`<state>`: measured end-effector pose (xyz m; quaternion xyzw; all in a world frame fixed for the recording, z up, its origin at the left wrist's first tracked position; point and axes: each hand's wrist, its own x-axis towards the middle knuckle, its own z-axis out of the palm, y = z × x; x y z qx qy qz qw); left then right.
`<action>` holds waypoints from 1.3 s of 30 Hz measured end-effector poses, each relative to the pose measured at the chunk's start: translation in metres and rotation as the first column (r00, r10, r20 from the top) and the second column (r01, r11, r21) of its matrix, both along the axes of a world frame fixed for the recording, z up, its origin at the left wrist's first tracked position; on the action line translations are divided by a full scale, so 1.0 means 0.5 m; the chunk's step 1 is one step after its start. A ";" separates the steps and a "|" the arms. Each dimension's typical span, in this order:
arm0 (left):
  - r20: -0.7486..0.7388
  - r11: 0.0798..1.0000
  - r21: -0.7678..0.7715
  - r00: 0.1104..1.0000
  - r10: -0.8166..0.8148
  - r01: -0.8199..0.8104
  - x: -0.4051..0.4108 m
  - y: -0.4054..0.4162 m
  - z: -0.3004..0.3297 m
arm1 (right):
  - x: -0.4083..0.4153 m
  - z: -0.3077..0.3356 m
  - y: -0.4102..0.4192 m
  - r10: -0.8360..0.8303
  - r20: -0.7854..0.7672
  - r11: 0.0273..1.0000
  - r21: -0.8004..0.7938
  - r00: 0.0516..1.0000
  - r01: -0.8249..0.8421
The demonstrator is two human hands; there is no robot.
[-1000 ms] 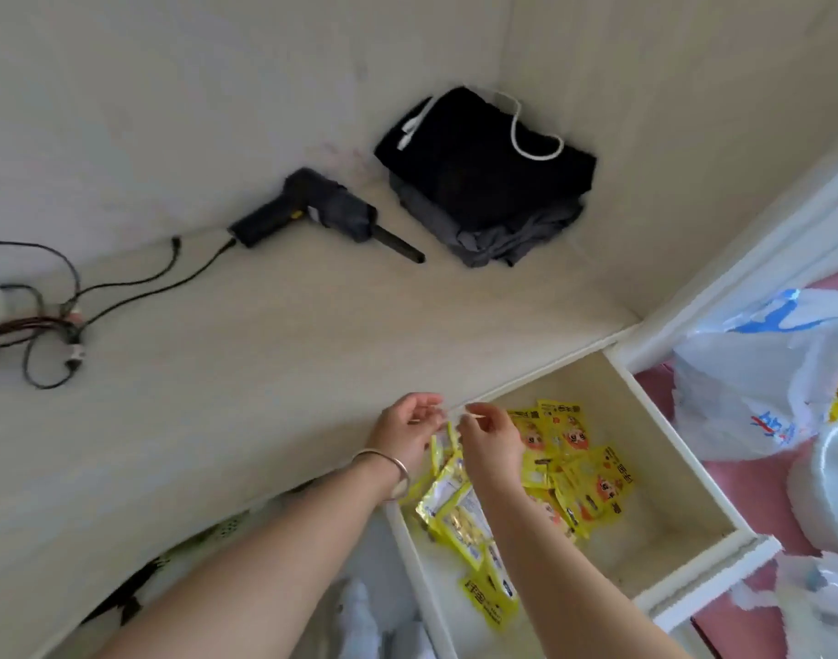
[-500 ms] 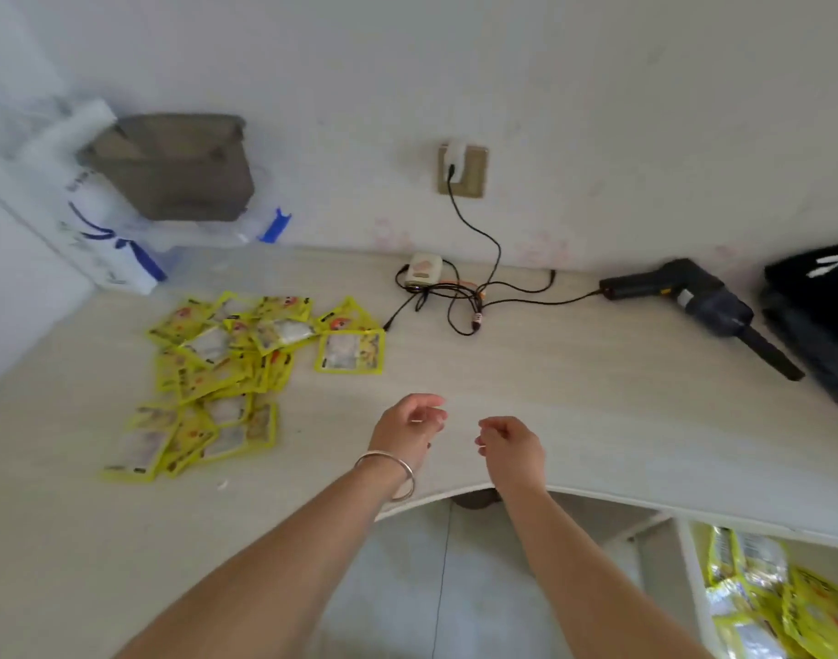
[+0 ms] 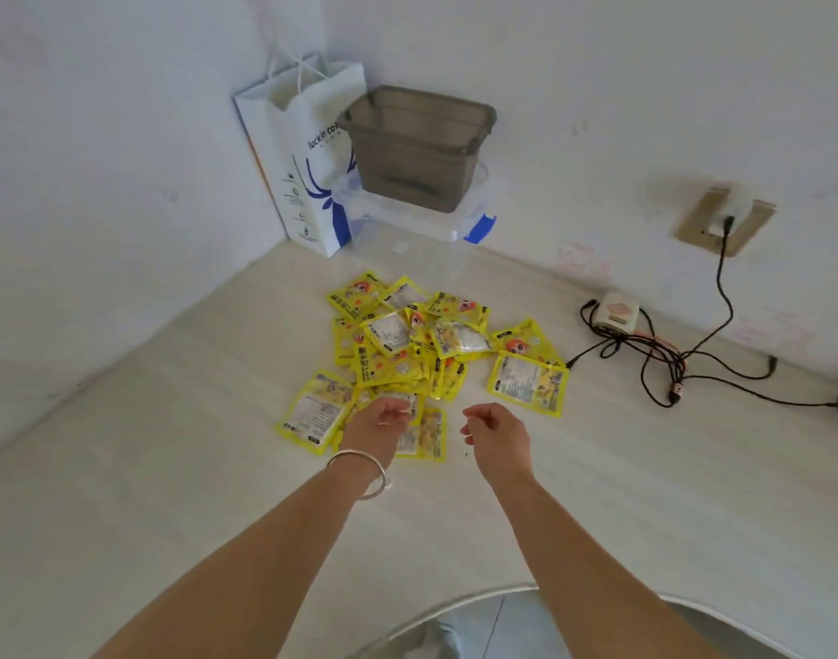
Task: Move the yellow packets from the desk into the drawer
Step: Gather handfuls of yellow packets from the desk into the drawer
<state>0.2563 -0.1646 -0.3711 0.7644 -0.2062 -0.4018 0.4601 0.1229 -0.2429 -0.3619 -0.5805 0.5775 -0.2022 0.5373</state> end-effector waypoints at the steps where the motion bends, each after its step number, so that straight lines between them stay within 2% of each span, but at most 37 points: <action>1: 0.005 1.000 0.008 1.000 0.028 -0.028 0.021 -0.003 -0.005 | 0.022 -0.006 -0.012 0.042 -0.026 0.999 -0.006 0.999 -0.042; 5: 0.079 0.991 0.050 0.990 0.121 -0.125 0.088 -0.036 -0.016 | 0.090 -0.027 -0.067 0.232 -0.140 0.970 -0.042 0.963 -0.240; 9: 0.301 0.994 0.097 0.953 0.010 -0.041 0.122 -0.074 -0.037 | 0.127 -0.060 -0.114 0.333 -0.255 0.932 -0.061 0.908 -0.358; 11: 0.469 0.971 0.213 0.861 -0.197 0.106 0.127 -0.087 -0.051 | 0.136 -0.079 -0.126 0.359 -0.314 0.915 -0.065 0.879 -0.397; 13: 0.576 0.905 0.358 0.708 -0.409 0.232 0.124 -0.097 -0.064 | 0.142 -0.094 -0.131 0.374 -0.388 0.895 -0.085 0.842 -0.437; 15: 0.631 0.860 0.421 0.587 -0.506 0.289 0.124 -0.111 -0.075 | 0.148 -0.105 -0.137 0.387 -0.452 0.862 -0.131 0.804 -0.489; 18: 0.655 0.825 0.478 0.503 -0.563 0.301 0.140 -0.139 -0.087 | 0.161 -0.116 -0.149 0.415 -0.566 0.769 -0.200 0.712 -0.607; 20: 0.636 0.796 0.522 0.481 -0.603 0.307 0.148 -0.156 -0.092 | 0.167 -0.121 -0.155 0.444 -0.640 0.717 -0.166 0.627 -0.677; 23: 0.610 0.760 0.574 0.459 -0.646 0.305 0.158 -0.172 -0.098 | 0.177 -0.130 -0.163 0.471 -0.701 0.688 -0.088 0.536 -0.720; 28: 0.640 0.743 0.608 0.382 -0.667 0.280 0.174 -0.193 -0.096 | 0.190 -0.134 -0.176 0.473 -0.728 0.659 -0.082 0.496 -0.748; 31: 0.648 0.749 0.612 0.381 -0.659 0.255 0.185 -0.206 -0.091 | 0.190 -0.126 -0.186 0.457 -0.769 0.599 -0.105 0.446 -0.794; 35: 0.628 0.726 0.622 0.368 -0.686 0.293 0.189 -0.206 -0.091 | 0.200 -0.128 -0.189 0.427 -0.813 0.554 -0.111 0.396 -0.825; 39: 0.627 0.696 0.638 0.302 -0.718 0.330 0.189 -0.200 -0.096 | 0.206 -0.140 -0.191 0.382 -0.847 0.517 -0.137 0.371 -0.845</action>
